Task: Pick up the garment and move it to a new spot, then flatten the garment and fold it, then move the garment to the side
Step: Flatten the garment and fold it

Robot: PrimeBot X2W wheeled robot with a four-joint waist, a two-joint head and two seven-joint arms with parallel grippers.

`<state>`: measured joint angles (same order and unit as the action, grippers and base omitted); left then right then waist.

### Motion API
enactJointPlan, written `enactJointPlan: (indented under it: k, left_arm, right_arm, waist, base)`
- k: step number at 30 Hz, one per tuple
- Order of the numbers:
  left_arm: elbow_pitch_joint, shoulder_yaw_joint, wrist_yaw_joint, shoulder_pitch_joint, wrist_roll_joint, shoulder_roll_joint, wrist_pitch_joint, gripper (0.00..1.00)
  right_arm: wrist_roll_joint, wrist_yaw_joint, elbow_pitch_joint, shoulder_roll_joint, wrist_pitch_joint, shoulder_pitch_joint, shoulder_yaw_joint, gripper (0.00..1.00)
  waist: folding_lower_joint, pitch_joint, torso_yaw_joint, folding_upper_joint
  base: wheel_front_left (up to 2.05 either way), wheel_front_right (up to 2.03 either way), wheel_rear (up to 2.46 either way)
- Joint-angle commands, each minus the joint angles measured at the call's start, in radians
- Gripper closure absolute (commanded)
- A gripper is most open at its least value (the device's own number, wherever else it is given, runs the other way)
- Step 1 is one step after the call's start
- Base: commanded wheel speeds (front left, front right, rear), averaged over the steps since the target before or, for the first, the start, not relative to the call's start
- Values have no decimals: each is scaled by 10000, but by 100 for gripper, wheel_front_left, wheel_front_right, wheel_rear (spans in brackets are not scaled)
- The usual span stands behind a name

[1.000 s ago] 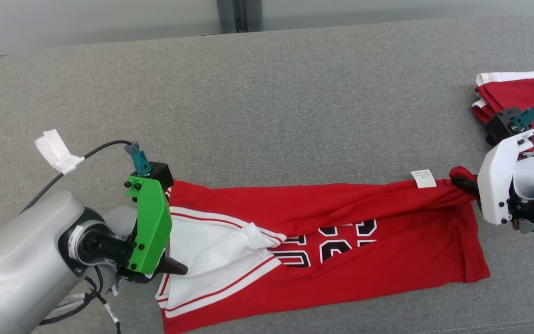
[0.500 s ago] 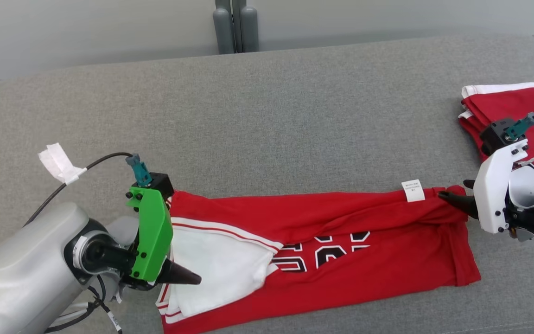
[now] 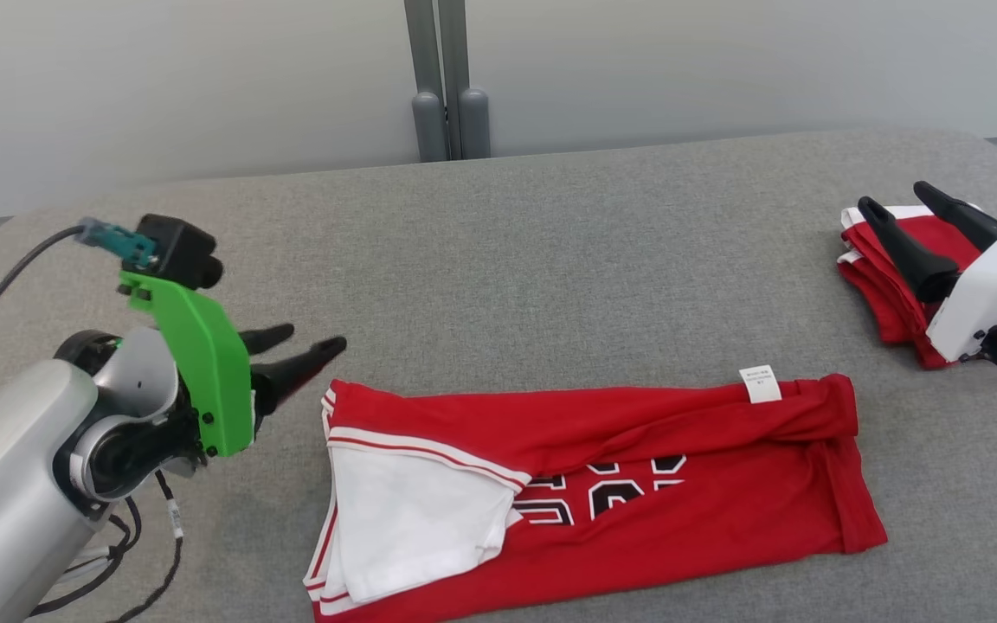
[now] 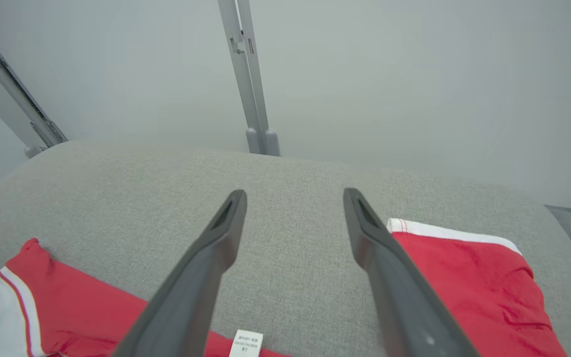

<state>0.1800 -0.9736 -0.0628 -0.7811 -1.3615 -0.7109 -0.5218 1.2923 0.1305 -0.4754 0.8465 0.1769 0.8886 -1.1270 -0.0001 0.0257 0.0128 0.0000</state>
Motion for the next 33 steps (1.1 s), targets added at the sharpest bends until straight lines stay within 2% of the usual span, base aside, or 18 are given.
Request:
enactJointPlan:
  k: [1,4,7,12,16,19,21,24,28,33]
  left_arm:
    - [-140,232,121,281,435,-151,841,0]
    - [-357,714,615,787,1202,-321,2786,0]
    - [-606,1099,1264,1333,1892,-504,4546,0]
    - [-1148,1692,2460,2611,2522,-652,6970,0]
    - [-1622,2394,3226,3693,2904,-534,7793,0]
    - [-2136,3509,3733,4619,3819,23,7876,0]
    - [-2493,4464,3947,5528,4833,644,7867,0]
    - [-2793,5469,3880,6606,6141,1501,7866,0]
    - [-2779,6469,3294,7857,7462,2803,7867,0]
    - [-2454,7210,2378,8272,8319,3827,7868,0]
  right_arm:
    - [-166,5,-88,-169,453,-295,211,0]
    - [-508,3,-257,-352,840,-779,964,0]
    - [-1327,5,-156,-739,889,-1518,2754,0]
    - [-3203,5,583,-1667,878,-3818,5705,0]
    - [-4581,3,1492,-2483,879,-5619,7534,0]
    - [-5325,5,2087,-3173,881,-6888,8705,0]
    - [-5752,3,2424,-3552,882,-7585,9359,0]
    - [-6186,5,2782,-4029,881,-8343,9846,0]
    - [-6688,5,3017,-4493,881,-8873,10304,0]
    - [-6907,5,3098,-4698,883,-9004,10443,0]
  waist:
    - [1,-60,34,0]
    - [1,-91,84,0]
    - [1,-106,142,0]
    - [1,-183,189,0]
    - [1,-157,205,0]
    - [1,-137,223,0]
    - [1,-99,238,0]
    - [1,-55,231,0]
    - [1,-34,227,0]
    - [1,-1,261,0]
  base:
    - [0,0,0]
    - [0,0,0]
    - [0,0,0]
    - [0,0,0]
    - [0,0,0]
    - [0,0,0]
    - [0,0,0]
    - [0,0,0]
    - [0,0,0]
    - [0,0,0]
